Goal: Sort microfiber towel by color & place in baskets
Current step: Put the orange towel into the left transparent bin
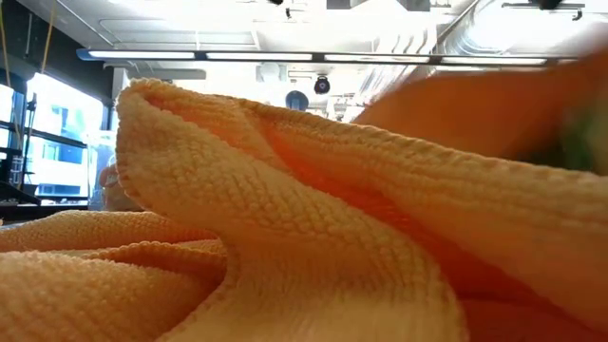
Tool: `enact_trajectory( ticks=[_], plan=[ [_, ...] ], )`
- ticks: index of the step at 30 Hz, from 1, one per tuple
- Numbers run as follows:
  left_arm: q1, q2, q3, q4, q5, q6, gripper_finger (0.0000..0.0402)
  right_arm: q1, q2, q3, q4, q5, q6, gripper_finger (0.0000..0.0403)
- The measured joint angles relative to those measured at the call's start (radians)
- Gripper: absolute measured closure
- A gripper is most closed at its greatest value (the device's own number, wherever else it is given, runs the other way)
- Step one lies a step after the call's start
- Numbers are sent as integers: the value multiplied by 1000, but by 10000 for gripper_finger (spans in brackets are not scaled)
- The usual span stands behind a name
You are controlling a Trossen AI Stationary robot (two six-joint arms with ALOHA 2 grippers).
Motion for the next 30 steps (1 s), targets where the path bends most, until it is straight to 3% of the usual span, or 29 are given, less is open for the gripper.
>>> enact_trajectory(
  ticks=[7, 14, 22, 30],
  plan=[
    [-8, -33, -145, -18, 28, -89, 160, 4, 0, -191, 253, -31, 32, 318],
    [-11, -87, -296, -13, 37, -220, 161, -34, 0, -366, 525, -32, -116, 317],
    [-16, -133, -346, -5, 57, -283, 161, -110, 0, -416, 537, -41, -300, 317],
    [-16, -138, -347, 0, 54, -284, 161, -170, 42, -416, 544, -185, -518, 319]
  ],
)
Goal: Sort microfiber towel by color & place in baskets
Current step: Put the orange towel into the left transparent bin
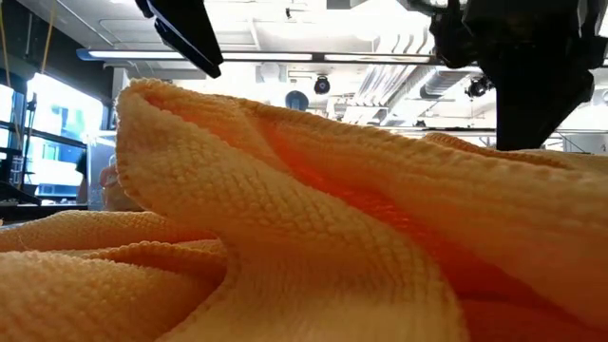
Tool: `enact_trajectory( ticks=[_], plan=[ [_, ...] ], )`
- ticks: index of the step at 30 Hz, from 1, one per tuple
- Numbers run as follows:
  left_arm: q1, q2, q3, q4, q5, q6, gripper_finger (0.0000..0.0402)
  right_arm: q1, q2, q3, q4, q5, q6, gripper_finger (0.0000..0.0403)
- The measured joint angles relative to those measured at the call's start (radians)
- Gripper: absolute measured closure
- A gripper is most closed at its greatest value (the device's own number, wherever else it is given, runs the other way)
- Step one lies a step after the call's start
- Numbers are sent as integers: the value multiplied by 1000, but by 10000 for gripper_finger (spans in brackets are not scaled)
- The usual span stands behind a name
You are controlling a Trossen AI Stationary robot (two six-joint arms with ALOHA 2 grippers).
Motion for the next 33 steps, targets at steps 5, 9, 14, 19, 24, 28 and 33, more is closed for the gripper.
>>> enact_trajectory(
  ticks=[5, 9, 14, 19, 24, 28, 33],
  plan=[
    [0, 0, 0, 0, 0, -6, 161, -6, 2, 10, -5, 27, 3, 376],
    [0, 0, 0, -1, 0, -6, 161, -4, -20, 71, -60, 48, -1, 392],
    [0, 0, 0, -1, -1, -6, 161, 25, -45, 219, -242, 173, 5, 399],
    [0, 0, 0, 2, -1, -6, 161, 38, -49, 338, -364, 217, 0, 396],
    [0, 0, 0, 3, -1, -8, 161, 32, -48, 310, -295, 215, -26, 380],
    [0, 0, 0, 7, 7, -8, 161, 28, -46, 229, -218, 192, -30, 333],
    [0, 1, 0, 7, 24, -8, 161, 28, -46, 115, -137, 139, -23, 257]
  ],
)
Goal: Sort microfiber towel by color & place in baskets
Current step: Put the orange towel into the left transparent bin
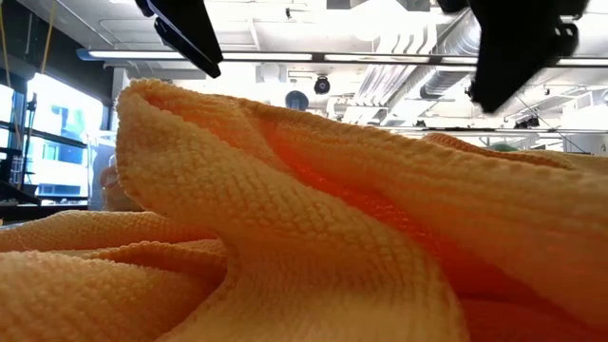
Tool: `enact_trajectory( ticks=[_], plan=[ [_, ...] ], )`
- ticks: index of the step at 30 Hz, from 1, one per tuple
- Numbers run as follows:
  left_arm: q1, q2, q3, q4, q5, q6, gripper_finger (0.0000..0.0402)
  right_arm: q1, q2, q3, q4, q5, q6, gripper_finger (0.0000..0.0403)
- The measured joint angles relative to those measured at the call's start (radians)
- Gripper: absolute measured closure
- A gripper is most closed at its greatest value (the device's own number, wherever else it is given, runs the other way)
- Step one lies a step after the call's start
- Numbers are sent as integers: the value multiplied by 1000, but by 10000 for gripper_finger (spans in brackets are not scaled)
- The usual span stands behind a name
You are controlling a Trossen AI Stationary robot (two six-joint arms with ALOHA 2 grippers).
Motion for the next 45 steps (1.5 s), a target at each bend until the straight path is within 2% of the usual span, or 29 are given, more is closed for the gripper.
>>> enact_trajectory(
  ticks=[3, 6, 12, 17, 23, 24, 30, 37, 45],
  plan=[
    [0, 0, 0, 0, 2, -1, 161, 0, 0, -58, 44, -34, -5, 219],
    [0, 0, 0, 6, 2, -1, 161, 0, 0, -102, 68, -38, -7, 199],
    [0, 0, 0, 19, 2, 0, 161, 0, 0, -172, 116, -67, -7, 204],
    [0, 0, 0, 19, 2, 0, 161, 0, 0, -216, 204, -99, -27, 258],
    [0, 0, 0, 19, 2, 1, 161, 0, 0, -206, 197, -108, -18, 381],
    [0, 0, 0, 19, 2, 1, 161, 0, 0, -196, 191, -108, -19, 391],
    [0, 0, 1, 19, 2, 1, 161, 5, 0, -72, 46, -77, -27, 397],
    [0, 0, 1, 21, 3, 0, 161, 47, 0, 208, -251, 124, -28, 400],
    [0, 0, 1, 22, 6, -1, 161, 100, 0, 512, -446, 370, -34, 401]
  ],
)
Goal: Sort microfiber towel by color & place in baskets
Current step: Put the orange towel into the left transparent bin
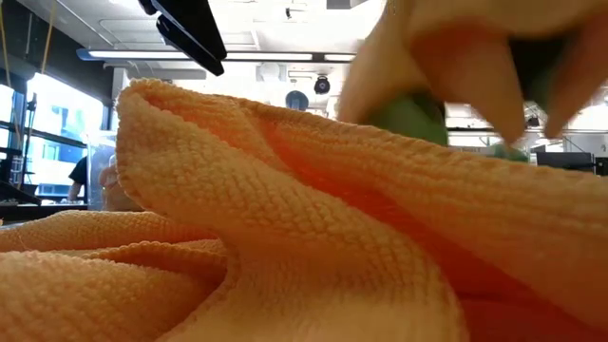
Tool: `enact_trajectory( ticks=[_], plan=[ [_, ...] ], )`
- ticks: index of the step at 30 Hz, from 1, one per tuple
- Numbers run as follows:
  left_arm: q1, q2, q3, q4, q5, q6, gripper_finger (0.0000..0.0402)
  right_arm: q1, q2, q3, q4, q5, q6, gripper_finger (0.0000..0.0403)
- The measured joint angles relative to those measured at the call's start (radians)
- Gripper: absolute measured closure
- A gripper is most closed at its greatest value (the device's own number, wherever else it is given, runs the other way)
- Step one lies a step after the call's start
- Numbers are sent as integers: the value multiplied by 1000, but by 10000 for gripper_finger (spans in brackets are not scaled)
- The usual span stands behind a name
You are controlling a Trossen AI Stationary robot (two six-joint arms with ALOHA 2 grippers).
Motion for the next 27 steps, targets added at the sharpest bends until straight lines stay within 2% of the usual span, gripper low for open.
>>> enact_trajectory(
  ticks=[2, 4, 7, 10, 15, 22, 27],
  plan=[
    [0, 0, 0, 0, 3, 0, 161, 12, 0, 48, -12, 74, 0, 401],
    [0, 0, 0, 0, 7, 0, 161, 19, 0, 81, -5, 102, -23, 401],
    [0, 0, 0, 0, 7, -1, 161, 21, 0, 97, 12, 61, -67, 402],
    [0, 0, 0, 0, 7, -8, 161, 19, 0, 83, 4, 17, -24, 402],
    [0, 0, 0, 0, 17, -8, 161, -6, -1, -53, 3, -146, 62, 402],
    [0, 0, 0, 0, 23, 1, 161, -2, 0, -384, 105, -421, 238, 401],
    [0, 0, 0, 0, 23, 3, 161, 18, 0, -563, 208, -610, 353, 373]
  ],
)
